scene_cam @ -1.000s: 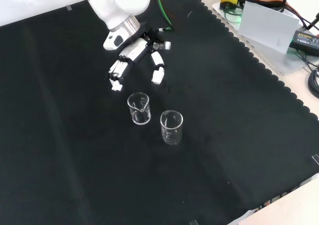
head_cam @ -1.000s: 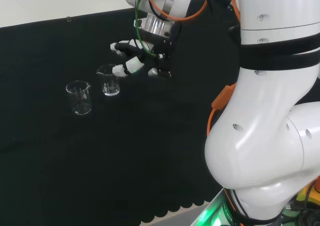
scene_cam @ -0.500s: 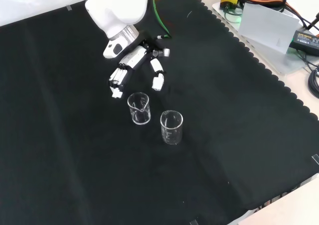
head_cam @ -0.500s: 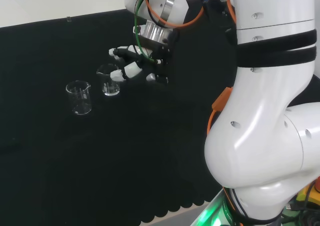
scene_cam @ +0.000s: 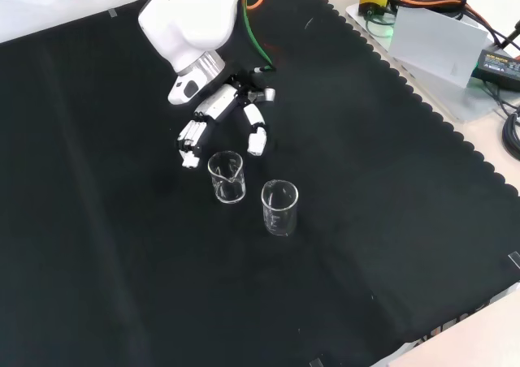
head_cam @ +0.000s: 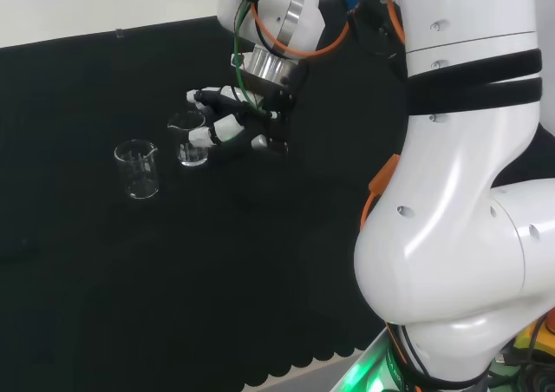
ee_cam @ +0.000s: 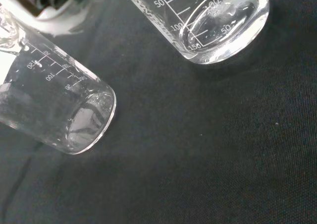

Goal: Pick up the beaker on the right.

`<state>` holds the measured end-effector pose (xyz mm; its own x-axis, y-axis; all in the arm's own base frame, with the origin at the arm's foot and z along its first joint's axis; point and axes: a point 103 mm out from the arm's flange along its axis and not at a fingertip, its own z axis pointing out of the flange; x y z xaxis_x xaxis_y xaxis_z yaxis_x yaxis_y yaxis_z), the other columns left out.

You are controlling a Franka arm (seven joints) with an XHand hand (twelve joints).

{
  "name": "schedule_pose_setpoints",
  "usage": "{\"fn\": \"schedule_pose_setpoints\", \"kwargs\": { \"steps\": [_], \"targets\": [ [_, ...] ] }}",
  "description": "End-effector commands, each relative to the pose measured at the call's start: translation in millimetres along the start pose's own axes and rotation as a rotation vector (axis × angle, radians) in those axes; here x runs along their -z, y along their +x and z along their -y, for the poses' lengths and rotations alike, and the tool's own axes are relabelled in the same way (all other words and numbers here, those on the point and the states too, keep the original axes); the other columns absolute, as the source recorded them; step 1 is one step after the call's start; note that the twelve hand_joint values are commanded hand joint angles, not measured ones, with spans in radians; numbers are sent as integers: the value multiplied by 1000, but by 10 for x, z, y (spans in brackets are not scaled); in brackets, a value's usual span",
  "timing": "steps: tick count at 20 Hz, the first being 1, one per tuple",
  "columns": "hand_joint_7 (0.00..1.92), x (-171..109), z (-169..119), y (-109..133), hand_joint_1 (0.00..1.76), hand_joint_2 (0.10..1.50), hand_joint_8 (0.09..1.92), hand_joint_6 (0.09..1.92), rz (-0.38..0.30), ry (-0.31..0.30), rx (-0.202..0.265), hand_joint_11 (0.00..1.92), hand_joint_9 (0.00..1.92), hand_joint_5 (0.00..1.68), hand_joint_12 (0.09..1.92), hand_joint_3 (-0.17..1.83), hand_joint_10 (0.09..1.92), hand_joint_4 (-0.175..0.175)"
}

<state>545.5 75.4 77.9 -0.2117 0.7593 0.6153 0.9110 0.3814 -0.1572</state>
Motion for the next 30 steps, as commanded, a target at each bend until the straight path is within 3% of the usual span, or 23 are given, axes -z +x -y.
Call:
{"fn": "schedule_pose_setpoints", "kwargs": {
  "steps": [1, 13, 30],
  "targets": [
    [102, -59, -70, 12, 729, 490, 651, 87, -51, -11, 39, 0, 204, 257, 1078, 606, 715, -83],
    [127, -172, -136, -23, 749, 499, 656, 87, -114, -46, 57, 0, 228, 280, 1088, 591, 709, -87],
    [240, -260, -203, -45, 834, 509, 655, 87, -147, -112, 75, 0, 340, 376, 1193, 581, 677, -83]
  ]
}}
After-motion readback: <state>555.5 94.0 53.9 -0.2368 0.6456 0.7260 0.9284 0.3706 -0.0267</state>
